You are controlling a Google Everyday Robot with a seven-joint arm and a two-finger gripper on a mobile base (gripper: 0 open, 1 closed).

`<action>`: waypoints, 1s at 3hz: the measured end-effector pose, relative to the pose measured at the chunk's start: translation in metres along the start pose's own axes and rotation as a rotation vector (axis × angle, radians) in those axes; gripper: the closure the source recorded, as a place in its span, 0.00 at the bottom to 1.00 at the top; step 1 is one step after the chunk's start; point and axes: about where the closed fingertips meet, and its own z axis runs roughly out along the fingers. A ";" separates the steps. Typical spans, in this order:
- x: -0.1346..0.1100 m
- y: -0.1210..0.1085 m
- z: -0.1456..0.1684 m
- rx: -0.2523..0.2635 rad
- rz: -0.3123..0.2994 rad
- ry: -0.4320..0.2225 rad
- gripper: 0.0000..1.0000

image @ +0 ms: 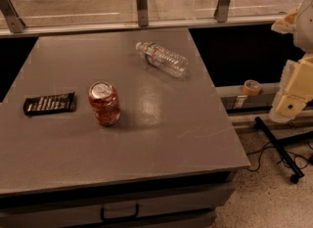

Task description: Place water bottle upright

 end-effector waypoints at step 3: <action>-0.044 -0.025 0.045 -0.042 0.097 -0.003 0.00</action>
Offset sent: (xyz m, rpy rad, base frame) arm 0.0437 0.0328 -0.0165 0.1048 0.0609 -0.0755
